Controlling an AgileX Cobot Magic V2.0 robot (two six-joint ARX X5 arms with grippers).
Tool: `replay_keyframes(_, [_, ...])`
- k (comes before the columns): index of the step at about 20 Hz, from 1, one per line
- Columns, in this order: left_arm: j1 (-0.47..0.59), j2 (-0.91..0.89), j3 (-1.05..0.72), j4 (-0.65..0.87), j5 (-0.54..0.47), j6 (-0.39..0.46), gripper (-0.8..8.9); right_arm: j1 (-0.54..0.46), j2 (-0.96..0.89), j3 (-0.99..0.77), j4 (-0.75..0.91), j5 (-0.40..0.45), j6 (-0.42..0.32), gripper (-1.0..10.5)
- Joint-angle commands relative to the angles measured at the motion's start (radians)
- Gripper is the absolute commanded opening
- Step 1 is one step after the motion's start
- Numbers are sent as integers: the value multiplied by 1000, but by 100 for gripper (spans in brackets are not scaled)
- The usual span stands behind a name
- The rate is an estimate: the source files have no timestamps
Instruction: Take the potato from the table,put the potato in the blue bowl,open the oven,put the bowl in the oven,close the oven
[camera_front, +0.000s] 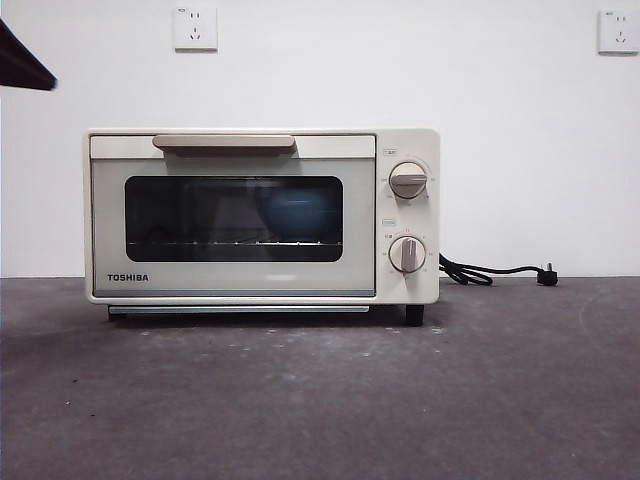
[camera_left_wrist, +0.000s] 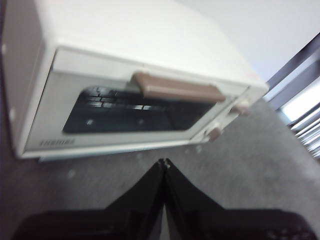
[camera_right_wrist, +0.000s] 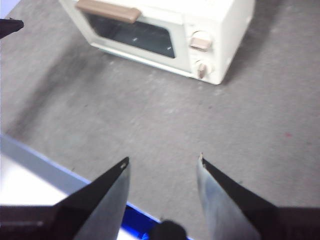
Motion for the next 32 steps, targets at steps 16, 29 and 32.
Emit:
replay_keyframes(16, [-71,-266,296,-753,-245,276,-8,2,88,-1,5,-174,-106,217])
replay_keyframes(29, [-71,-266,322,-772,-239,274,-4,1,88,-1,-13,-171,-105,-12])
replay_keyframes(32, [-71,-266,322,-772,-239,275,-4,1,88,-1,-13,-171,-72,5])
